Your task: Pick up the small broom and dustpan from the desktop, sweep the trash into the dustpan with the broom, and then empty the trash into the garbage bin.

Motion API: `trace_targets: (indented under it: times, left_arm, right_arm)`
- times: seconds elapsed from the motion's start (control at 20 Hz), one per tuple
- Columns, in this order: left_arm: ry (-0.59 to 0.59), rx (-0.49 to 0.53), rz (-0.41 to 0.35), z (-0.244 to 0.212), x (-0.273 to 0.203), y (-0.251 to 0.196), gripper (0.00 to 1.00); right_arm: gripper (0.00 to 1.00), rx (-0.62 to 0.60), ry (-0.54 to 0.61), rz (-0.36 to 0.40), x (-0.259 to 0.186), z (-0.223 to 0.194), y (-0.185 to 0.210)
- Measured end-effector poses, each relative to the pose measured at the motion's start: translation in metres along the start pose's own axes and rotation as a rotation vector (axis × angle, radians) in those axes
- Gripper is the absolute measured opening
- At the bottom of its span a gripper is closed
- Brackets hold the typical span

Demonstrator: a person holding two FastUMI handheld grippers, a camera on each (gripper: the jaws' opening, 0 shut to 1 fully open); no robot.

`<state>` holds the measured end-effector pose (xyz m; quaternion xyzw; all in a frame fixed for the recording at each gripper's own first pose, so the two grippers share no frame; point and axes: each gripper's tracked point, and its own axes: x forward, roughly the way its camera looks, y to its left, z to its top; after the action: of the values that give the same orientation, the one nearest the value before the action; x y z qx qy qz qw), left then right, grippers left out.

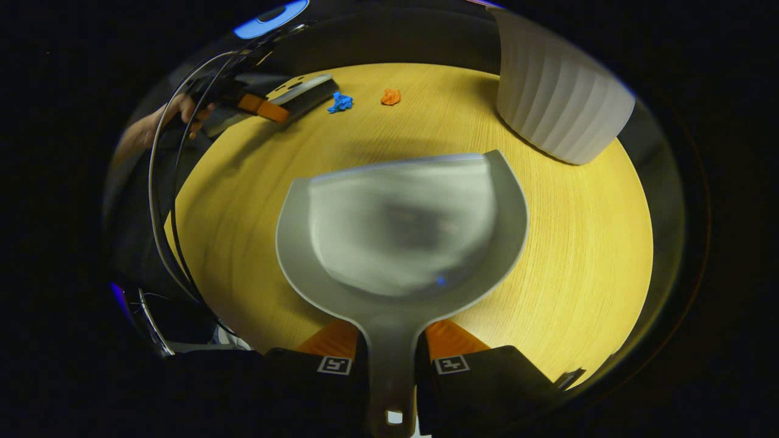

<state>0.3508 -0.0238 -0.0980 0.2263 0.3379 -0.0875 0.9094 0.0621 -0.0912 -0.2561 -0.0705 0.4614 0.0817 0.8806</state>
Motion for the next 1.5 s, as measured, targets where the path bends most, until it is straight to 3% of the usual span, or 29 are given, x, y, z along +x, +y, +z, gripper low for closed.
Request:
trace_targets:
  times: [0.1,0.15,0.45,0.7,0.8,0.85,0.9,1.05,1.25,1.3,1.35,1.5]
  left_arm:
    - [-0.001,0.114,0.001,0.020,0.011,-0.002,0.25]
    - [0.001,0.166,-0.012,0.028,0.014,-0.007,0.25]
    - [-0.026,0.449,-0.128,0.066,0.025,-0.051,0.27]
    - [0.007,0.603,-0.270,0.051,0.017,-0.097,0.27]
    - [0.029,0.672,-0.289,0.038,0.006,-0.107,0.27]
    - [0.052,0.681,-0.307,0.027,0.001,-0.114,0.27]
    - [0.073,0.676,-0.336,0.014,-0.008,-0.125,0.27]
    - [0.109,0.612,-0.423,-0.030,-0.042,-0.176,0.27]
    - [0.124,0.572,-0.463,-0.058,-0.065,-0.216,0.27]
    - [0.138,0.577,-0.478,-0.063,-0.071,-0.224,0.27]
    - [0.159,0.585,-0.489,-0.069,-0.077,-0.233,0.24]
    - [0.219,0.553,-0.500,-0.087,-0.090,-0.254,0.27]
  right_arm:
    - [0.30,0.002,0.012,0.013,0.002,-0.001,-0.001]
    - [0.34,-0.002,0.014,0.018,0.002,-0.001,-0.002]
    - [0.34,-0.033,0.012,0.033,0.001,-0.001,-0.003]
    - [0.34,-0.040,0.005,0.038,0.001,0.000,-0.003]
    - [0.34,-0.037,-0.002,0.036,0.002,0.000,-0.004]
    - [0.30,-0.032,-0.004,0.034,0.003,0.000,-0.003]
    - [0.34,-0.028,-0.007,0.031,0.004,0.000,-0.003]
    - [0.34,-0.027,-0.018,0.023,0.004,0.001,-0.003]
    - [0.34,-0.017,-0.018,0.030,0.004,0.001,0.001]
    - [0.30,-0.035,-0.023,0.029,0.005,0.002,0.000]
    - [0.30,-0.044,-0.026,0.029,0.004,0.001,-0.004]
    - [0.34,-0.003,-0.029,0.032,0.005,0.004,-0.002]
